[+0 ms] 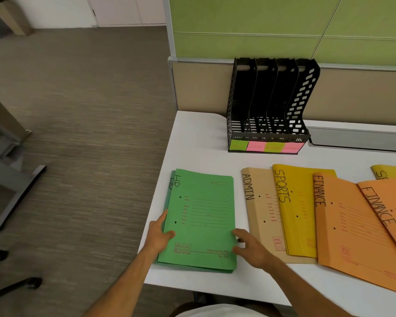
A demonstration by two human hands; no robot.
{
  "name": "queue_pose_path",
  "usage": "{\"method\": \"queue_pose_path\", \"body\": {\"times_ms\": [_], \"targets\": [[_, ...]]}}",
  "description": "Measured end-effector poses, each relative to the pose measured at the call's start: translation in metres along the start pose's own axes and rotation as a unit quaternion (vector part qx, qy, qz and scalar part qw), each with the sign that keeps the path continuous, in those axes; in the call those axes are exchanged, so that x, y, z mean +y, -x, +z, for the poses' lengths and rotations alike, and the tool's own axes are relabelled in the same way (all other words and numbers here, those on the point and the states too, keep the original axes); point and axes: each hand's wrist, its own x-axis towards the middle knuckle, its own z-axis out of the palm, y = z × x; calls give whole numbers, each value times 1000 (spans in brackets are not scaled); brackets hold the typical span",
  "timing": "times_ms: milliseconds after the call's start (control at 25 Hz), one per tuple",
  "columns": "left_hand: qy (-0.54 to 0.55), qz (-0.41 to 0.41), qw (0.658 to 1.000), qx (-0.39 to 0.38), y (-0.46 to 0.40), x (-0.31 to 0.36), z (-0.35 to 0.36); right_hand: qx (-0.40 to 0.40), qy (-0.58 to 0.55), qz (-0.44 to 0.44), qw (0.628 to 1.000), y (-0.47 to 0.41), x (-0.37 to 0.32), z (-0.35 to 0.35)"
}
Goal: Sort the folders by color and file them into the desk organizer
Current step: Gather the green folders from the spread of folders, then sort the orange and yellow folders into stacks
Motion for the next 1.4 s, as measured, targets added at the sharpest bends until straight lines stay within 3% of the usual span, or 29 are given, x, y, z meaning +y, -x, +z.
{"method": "queue_pose_path", "body": {"times_ms": [160, 400, 680, 960, 1400], "targets": [[-15, -18, 1000, 19, -3, 5, 3, -4, 19, -1, 1000, 0, -2, -1], [-158, 13, 983, 94, 6, -3, 18, 0, 54, 0, 999, 7, 5, 3], [-183, 114, 976, 44, 16, 13, 54, 49, 76, -19, 996, 19, 16, -2], [-190, 143, 971, -6, 34, 36, 113, 90, 121, -30, 988, 52, 54, -29], [-170, 157, 973, -25, 115, 76, 254, 122, 74, -26, 989, 144, 151, -111]]}}
